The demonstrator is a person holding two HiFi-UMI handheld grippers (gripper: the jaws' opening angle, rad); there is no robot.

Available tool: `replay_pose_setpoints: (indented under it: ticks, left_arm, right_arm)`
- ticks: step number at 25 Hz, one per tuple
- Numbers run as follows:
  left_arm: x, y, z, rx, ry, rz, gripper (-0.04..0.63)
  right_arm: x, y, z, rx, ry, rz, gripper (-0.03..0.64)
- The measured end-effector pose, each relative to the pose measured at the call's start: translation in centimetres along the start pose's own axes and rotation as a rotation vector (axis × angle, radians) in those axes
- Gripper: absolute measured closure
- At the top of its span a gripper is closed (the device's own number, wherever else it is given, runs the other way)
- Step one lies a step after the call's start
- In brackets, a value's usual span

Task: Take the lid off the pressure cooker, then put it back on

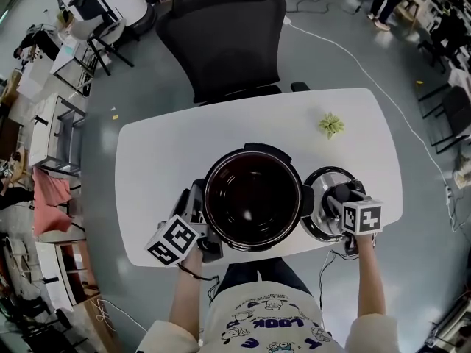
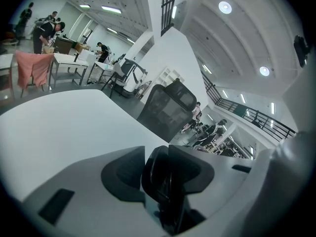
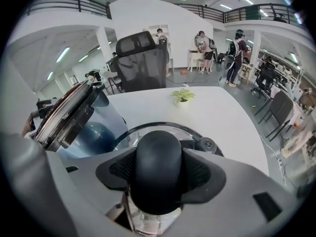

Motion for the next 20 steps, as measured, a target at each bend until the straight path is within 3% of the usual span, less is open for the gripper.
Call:
replay_pose_setpoints:
  ticks: [11, 20]
  left_arm:
    - [-0.2, -0.1, 0.0, -0.004, 0.001, -0.006, 0.448]
    - [-0.3, -0.1, -0.1, -0.004, 0.003, -0.009, 0.448]
  right_arm:
    - [-1.3, 2.0, -1.8, -0.004, -0.013, -0.037, 0.322]
    - [-0.7, 2.8, -2.8, 0.036, 0.057, -0.018, 0.322]
Point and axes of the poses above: the fingertips, and each gripper's own axes: y forward along the fingers, x to its right, z out of its top, the point moved 10 cm from there along -y, backward along the fingers, and after that the axes turned 7 degrees about -z, right-handed, at the moved point
